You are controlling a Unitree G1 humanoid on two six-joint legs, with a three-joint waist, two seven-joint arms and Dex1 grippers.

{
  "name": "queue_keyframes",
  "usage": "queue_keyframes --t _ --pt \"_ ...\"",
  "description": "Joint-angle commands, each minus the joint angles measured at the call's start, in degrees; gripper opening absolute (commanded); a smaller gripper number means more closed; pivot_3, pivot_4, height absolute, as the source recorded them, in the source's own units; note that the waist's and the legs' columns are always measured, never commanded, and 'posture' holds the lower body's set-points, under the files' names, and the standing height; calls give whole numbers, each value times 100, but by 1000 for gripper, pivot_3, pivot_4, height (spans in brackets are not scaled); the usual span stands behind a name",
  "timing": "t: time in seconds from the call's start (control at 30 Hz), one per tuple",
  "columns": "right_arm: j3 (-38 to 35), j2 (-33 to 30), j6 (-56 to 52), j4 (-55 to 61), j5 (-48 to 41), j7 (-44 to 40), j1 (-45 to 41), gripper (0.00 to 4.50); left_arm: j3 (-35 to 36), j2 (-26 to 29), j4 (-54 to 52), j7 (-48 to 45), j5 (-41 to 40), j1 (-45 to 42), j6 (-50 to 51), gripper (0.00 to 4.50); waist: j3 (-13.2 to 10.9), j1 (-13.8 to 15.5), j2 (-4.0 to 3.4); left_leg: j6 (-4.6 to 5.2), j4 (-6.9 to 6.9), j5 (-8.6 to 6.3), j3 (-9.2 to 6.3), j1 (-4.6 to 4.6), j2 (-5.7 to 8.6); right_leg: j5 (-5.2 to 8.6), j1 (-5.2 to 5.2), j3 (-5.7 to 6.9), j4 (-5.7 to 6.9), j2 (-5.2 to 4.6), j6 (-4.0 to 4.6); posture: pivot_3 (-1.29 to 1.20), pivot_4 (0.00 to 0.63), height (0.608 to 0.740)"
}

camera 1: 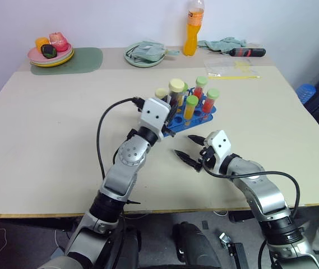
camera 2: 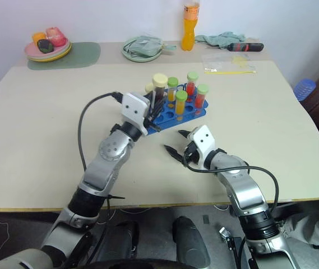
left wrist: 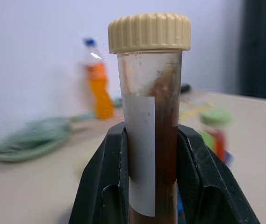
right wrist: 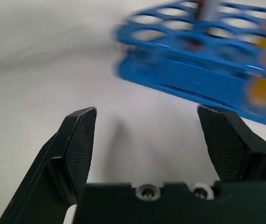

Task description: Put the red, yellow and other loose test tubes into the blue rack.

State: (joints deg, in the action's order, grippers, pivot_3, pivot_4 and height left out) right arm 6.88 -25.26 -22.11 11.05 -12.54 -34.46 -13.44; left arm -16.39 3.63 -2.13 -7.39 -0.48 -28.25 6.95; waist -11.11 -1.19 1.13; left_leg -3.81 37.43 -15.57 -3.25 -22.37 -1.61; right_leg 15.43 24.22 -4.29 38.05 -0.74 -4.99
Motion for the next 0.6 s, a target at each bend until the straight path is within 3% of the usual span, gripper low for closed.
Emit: queue_keyframes --t 0.03,0.6 --pt "-221 -86 47 100 -23 -13 -49 3826 58 -104 187 4 172 -107 -347 788 0 6 0 0 0 0 0 0 0 0 0 0 0 0 0 0 150 740" --pt "-213 -140 -75 318 79 -5 31 3826 210 -354 1136 -238 251 -346 -689 788 0 33 0 0 1 0 0 -3 1 0 -1 1 -1 -2 -1 0 150 740"
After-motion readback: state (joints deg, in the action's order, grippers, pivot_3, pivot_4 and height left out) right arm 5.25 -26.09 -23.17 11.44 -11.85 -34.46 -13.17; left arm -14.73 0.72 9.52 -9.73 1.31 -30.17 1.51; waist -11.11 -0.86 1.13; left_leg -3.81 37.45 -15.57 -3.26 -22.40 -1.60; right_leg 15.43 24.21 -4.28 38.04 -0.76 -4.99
